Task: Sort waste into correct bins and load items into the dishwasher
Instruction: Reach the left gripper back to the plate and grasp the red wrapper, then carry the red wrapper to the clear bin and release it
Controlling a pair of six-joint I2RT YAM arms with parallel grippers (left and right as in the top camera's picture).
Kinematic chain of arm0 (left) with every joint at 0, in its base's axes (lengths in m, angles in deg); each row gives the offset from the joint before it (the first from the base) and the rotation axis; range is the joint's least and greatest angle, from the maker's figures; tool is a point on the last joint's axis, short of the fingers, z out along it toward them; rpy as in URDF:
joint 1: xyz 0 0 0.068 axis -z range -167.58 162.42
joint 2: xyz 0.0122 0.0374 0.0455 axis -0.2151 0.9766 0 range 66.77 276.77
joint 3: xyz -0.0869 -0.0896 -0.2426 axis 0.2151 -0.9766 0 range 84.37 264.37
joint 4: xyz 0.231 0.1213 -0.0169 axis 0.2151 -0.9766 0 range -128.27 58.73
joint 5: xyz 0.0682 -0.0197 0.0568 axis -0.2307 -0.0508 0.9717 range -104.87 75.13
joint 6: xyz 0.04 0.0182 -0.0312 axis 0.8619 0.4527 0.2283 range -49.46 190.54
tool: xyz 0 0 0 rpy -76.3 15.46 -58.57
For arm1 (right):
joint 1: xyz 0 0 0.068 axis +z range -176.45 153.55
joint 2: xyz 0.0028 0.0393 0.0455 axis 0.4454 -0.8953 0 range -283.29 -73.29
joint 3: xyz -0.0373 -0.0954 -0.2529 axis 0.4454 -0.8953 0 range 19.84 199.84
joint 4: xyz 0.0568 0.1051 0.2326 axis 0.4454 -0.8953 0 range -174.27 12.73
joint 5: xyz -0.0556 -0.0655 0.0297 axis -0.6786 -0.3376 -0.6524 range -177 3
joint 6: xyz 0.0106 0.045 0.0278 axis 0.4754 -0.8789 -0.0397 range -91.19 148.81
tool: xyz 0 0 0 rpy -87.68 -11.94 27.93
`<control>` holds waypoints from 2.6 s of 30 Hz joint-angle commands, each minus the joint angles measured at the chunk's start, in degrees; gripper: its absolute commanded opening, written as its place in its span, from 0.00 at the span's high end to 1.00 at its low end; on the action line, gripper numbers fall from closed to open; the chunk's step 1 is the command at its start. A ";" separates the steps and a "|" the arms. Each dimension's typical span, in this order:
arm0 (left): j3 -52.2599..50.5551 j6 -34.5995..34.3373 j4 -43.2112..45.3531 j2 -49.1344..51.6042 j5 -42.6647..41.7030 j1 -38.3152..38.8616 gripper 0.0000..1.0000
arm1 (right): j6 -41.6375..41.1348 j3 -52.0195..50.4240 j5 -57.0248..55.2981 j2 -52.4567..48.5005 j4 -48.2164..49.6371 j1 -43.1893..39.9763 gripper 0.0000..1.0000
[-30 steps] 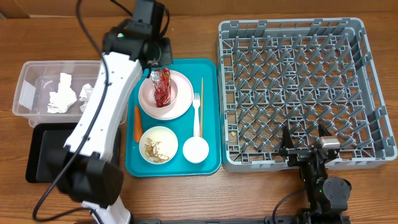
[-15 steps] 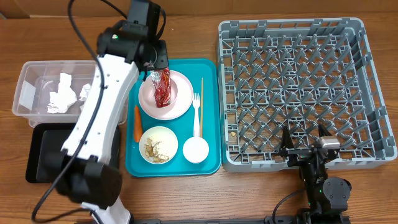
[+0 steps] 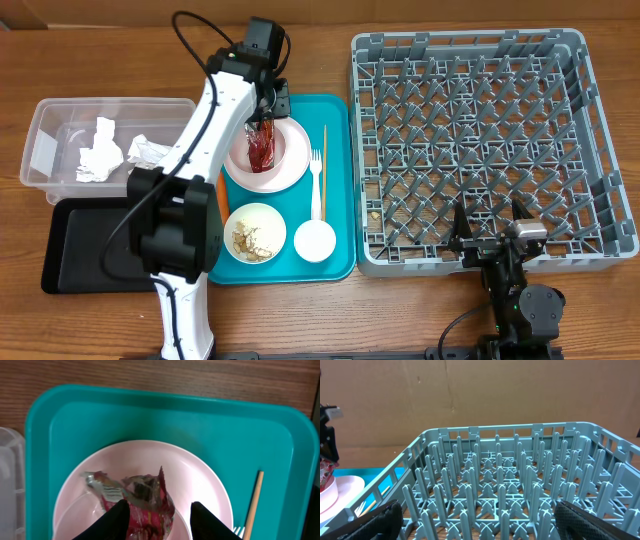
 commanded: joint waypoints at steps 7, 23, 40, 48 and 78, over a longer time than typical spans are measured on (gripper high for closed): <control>0.24 -0.83 0.37 2.69 -0.63 0.52 0.62 | -0.22 -0.61 0.07 0.66 0.46 -0.20 0.00; 1.18 -0.33 -1.66 1.27 -0.07 0.09 0.96 | -0.22 -0.61 0.07 0.66 0.46 -0.22 0.00; 4.13 0.57 -8.61 -15.78 3.43 -7.85 0.96 | -0.22 -0.61 0.07 0.66 0.46 -0.22 0.00; 4.13 0.52 -10.97 -18.38 4.26 -17.31 0.96 | -0.22 -0.61 0.07 0.68 0.46 -0.22 0.00; 3.91 0.50 -11.78 -3.37 4.26 -34.53 0.90 | -0.22 -0.61 0.07 0.66 0.46 -0.20 0.00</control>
